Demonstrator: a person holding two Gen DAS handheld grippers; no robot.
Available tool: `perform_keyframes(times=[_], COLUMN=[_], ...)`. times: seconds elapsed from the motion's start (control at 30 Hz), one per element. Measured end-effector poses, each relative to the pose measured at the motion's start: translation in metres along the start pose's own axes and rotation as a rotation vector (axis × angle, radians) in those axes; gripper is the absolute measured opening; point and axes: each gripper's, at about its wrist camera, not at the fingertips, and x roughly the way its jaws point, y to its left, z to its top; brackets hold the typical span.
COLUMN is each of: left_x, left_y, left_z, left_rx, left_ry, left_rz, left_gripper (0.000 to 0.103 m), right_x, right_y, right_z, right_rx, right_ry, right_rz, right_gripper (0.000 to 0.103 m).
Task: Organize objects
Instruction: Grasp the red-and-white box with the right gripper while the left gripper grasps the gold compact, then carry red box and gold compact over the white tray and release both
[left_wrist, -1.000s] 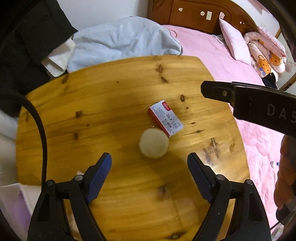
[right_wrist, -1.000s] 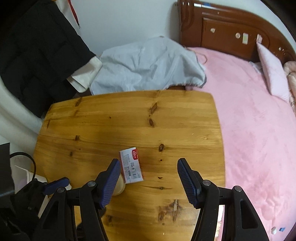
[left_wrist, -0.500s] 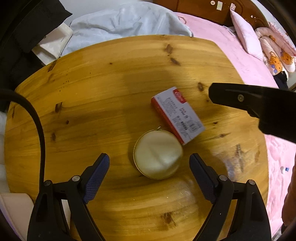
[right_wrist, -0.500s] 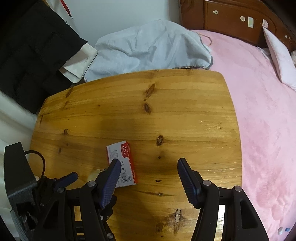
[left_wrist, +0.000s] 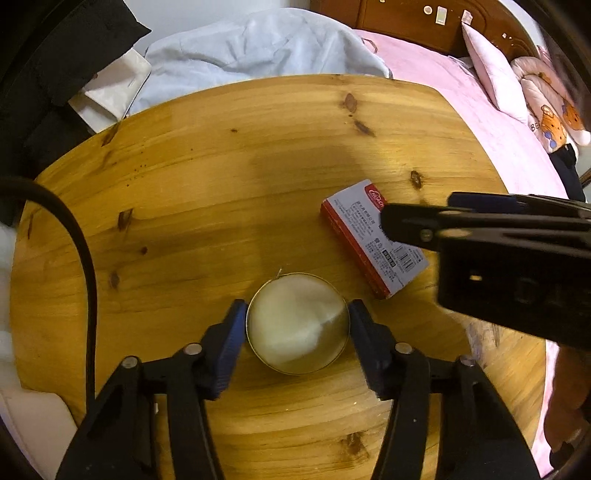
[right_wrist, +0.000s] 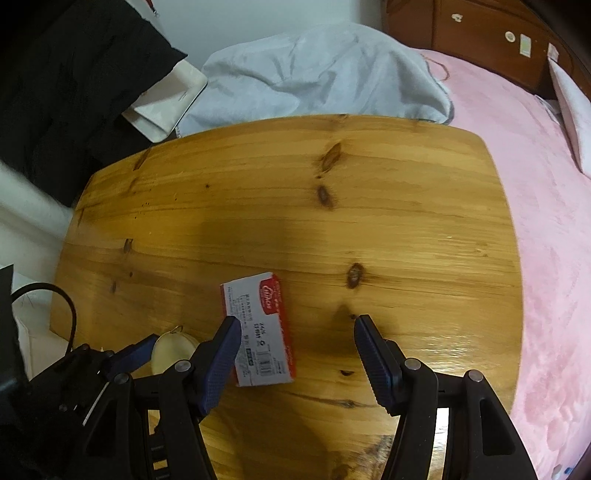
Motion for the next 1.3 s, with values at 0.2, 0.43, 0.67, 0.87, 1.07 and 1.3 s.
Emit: perform_keyframes(times=[0.2,0.43,0.67,0.87,1.07,1.3], left_x=[-0.003,-0.01,-0.021,-0.031,-0.051,-0.097], left_y=[0.016,0.034,0.042,0.045,0.047,0.051], left_z=[-0.007,-0.02,-0.025,-0.023,-0.025,-0.034], left_rx=[-0.024,-0.093,-0.115,-0.101,-0.082,-0.013], left_ry=[-0.002,0.022,0.023,0.015,0.0,-0.02], left_rz=[-0.001,-0.009,-0.024,-0.04,-0.057,-0.129], left_gripper=[0.059,0.059,0.059,0.059,0.059,0.059], right_x=[0.012,0.017,0.02,0.019,-0.002,-0.058], right_y=[0.014,0.033,0.046,0.048,0.052,0.062], right_z=[0.002,0.003,0.001,-0.004,-0.013,-0.032], right_rx=[-0.039,-0.117,-0.168,-0.162,-0.137,-0.081], right_ry=[0.013,0.014,0.01,0.01,-0.009,-0.07], right_rz=[0.006,-0.023,-0.096,-0.129,-0.129,-0.116], right_gripper=[0.065,0.065,0.04,0.038,0.038,0.038])
